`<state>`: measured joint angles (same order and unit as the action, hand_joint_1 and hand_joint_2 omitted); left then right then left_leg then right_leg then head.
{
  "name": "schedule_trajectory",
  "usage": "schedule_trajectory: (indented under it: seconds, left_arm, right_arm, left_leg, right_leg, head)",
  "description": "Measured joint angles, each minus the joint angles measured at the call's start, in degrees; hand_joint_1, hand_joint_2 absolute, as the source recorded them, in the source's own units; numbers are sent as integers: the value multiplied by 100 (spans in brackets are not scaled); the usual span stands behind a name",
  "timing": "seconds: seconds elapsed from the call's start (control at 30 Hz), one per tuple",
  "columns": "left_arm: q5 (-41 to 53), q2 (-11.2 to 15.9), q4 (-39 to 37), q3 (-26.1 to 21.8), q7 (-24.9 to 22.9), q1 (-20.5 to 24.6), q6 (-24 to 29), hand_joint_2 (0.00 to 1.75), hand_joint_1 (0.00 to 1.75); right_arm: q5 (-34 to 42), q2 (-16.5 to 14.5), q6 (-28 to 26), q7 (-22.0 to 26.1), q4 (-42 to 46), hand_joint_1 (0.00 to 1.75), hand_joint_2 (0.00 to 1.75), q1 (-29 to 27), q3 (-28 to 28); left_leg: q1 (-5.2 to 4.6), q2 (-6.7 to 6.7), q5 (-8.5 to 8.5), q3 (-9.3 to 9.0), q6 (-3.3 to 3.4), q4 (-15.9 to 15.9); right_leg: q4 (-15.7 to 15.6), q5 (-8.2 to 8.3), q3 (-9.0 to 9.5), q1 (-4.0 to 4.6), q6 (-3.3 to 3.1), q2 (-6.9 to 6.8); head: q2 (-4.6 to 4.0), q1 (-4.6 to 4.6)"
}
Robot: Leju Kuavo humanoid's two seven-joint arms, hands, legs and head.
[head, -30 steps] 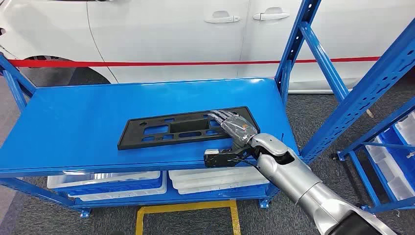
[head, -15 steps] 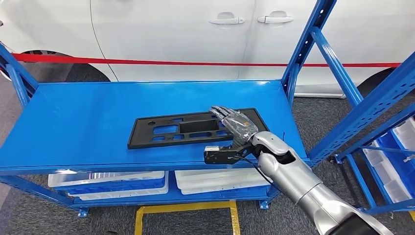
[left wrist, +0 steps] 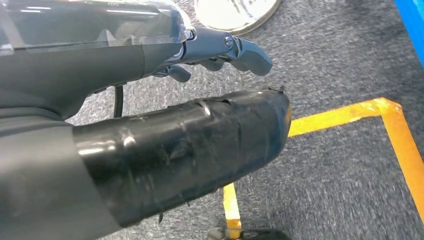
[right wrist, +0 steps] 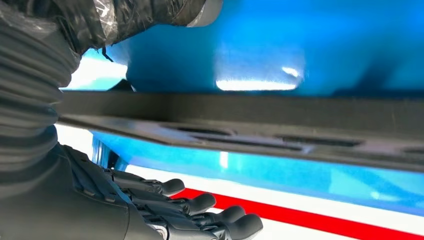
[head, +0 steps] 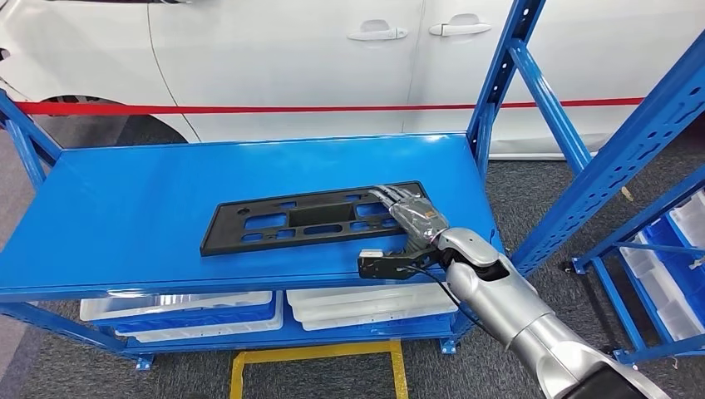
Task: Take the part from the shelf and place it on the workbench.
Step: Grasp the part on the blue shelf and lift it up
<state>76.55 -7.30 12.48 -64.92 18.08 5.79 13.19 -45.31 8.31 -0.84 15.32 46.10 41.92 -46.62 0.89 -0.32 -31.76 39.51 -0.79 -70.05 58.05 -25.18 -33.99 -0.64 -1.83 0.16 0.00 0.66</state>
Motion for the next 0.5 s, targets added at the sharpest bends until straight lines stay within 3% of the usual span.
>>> schedule_trajectory:
  seconds: [0.03, 0.07, 0.1, 0.17, 0.23, 0.3, 0.4, 0.43, 0.5]
  left_arm:
    - [1, 0, 0, 0, 0, 0, -1, 0, 0]
    - [1, 0, 0, 0, 0, -3, -1, 0, 0]
    - [1, 2, 0, 0, 0, -7, -1, 0, 0]
    - [1, 9, 0, 0, 0, -9, 1, 0, 0]
    - [3, 15, 0, 0, -2, 1, 2, 0, 0]
    - [6, 15, 0, 1, -5, 7, 2, 0, 0]
    - [8, 13, 0, 2, -5, 9, 2, 0, 0]
    - [8, 11, 0, 3, -5, 11, 2, 0, 0]
    - [8, 12, 0, 4, -4, 14, 2, 0, 0]
  right_arm:
    - [-4, -1, -1, 2, -31, 0, 175, -11, 2]
    - [-11, -1, -3, 2, -69, 0, 175, -21, 6]
    - [-24, -2, -11, 1, -111, 0, 175, -28, 19]
    - [-66, -6, -52, 1, -182, 1, 175, -33, 65]
    - [-113, -10, -117, 3, -243, 8, 175, -30, 133]
    - [-161, -18, -188, 9, -298, 26, 175, -33, 188]
    - [-213, -33, -303, 13, -365, 75, 175, -42, 264]
    - [-219, -33, -332, 13, -383, 96, 175, -46, 291]
    - [-238, -35, -385, 13, -423, 118, 175, -77, 326]
  left_leg:
    - [2, 0, -105, 154, -15, -323]
    - [3, 1, -97, 220, -22, -453]
    - [4, 2, 25, 173, -21, -351]
    - [5, 5, 410, -176, 7, 384]
    - [-11, 1, 605, -476, 60, 1005]
    - [-29, -6, 605, -537, 119, 1133]
    - [-1, 1, 651, -552, 226, 1191]
    - [11, 6, 665, -558, 258, 1213]
    - [12, 10, 670, -554, 289, 1216]
  right_leg:
    - [7, -3, -3, 6, -3, -2]
    - [16, -8, -5, 10, -5, -4]
    - [30, -16, -5, 11, -3, -3]
    - [68, -45, -4, 10, 20, 1]
    - [112, -72, -22, 30, 68, 4]
    - [118, -73, -34, 50, 120, 5]
    - [240, -178, -89, 38, 209, 6]
    - [455, -316, -187, 30, 238, 5]
    - [1181, -679, -524, 10, 282, 2]
  head:
    - [0, 1]
    - [0, 1]
    - [0, 1]
    - [0, 1]
    - [0, 2]
    - [0, 7]
    - [0, 11]
    - [0, 12]
    - [0, 11]
